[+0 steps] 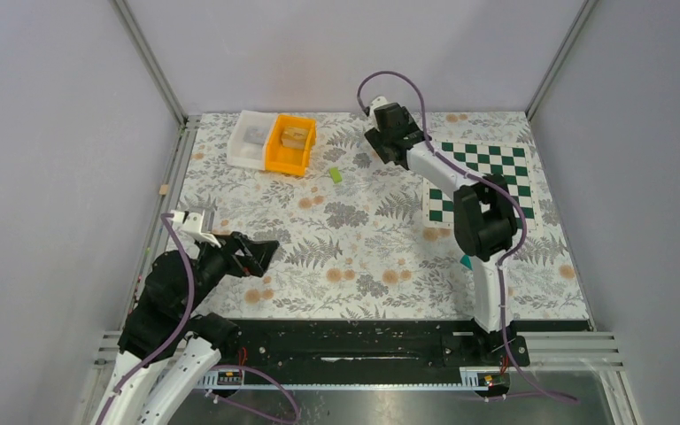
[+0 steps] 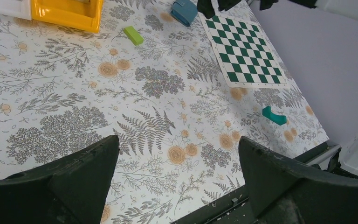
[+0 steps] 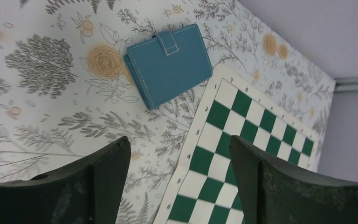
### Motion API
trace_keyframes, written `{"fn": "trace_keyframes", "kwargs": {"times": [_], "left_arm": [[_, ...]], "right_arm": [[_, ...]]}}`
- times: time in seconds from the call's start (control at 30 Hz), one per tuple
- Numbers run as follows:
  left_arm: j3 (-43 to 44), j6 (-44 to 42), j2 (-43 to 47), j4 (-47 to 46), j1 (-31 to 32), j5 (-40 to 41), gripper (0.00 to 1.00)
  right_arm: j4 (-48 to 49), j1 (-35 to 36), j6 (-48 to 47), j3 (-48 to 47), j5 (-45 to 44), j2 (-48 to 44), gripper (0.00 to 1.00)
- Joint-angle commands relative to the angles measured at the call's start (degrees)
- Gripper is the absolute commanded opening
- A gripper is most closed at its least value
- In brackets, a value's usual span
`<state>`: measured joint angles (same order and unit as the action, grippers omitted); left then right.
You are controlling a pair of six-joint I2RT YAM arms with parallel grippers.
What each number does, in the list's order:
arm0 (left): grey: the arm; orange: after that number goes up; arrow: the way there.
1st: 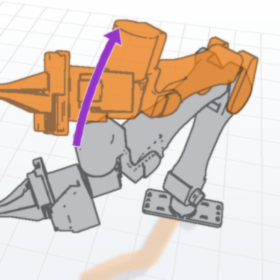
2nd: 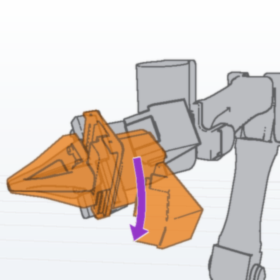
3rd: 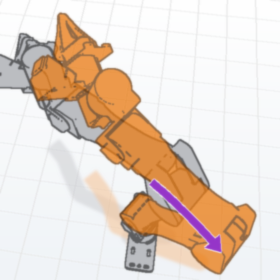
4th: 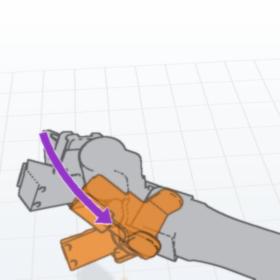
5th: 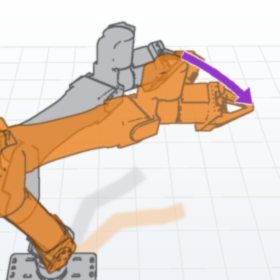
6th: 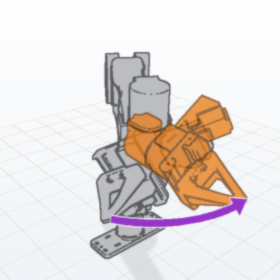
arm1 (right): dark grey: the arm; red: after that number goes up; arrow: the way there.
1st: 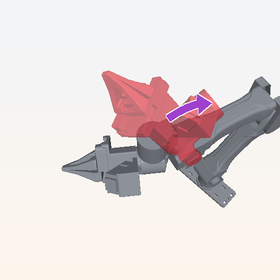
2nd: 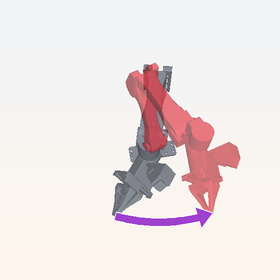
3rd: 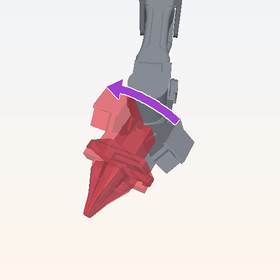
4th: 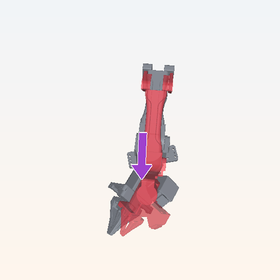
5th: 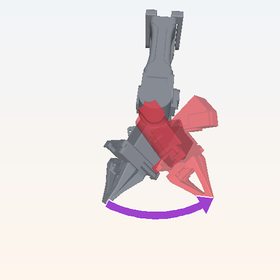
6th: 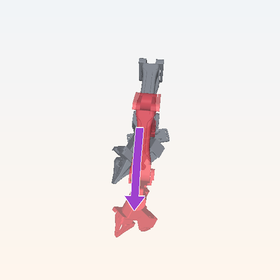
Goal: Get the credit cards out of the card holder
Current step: Move the card holder to the center of the board.
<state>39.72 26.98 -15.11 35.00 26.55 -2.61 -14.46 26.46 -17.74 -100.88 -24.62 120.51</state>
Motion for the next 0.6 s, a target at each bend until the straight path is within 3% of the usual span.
{"fn": "trace_keyframes", "kwargs": {"times": [0.0, 0.17, 0.57], "left_arm": [[0.08, -1.17, -1.79, -2.10, 0.17, -1.67, 0.99], [0.30, -1.10, -3.18, -1.72, 0.17, -1.29, 0.99], [0.43, -0.71, -6.16, -1.47, 0.08, 1.10, 0.99]], "right_arm": [[7.12, 0.04, -18.64, -3.38, -4.38, 5.19, 0.83], [8.46, 0.00, -28.19, -5.37, -4.18, 12.15, 0.82], [11.25, -0.57, -34.78, -7.91, -7.81, 21.53, 0.67]]}}
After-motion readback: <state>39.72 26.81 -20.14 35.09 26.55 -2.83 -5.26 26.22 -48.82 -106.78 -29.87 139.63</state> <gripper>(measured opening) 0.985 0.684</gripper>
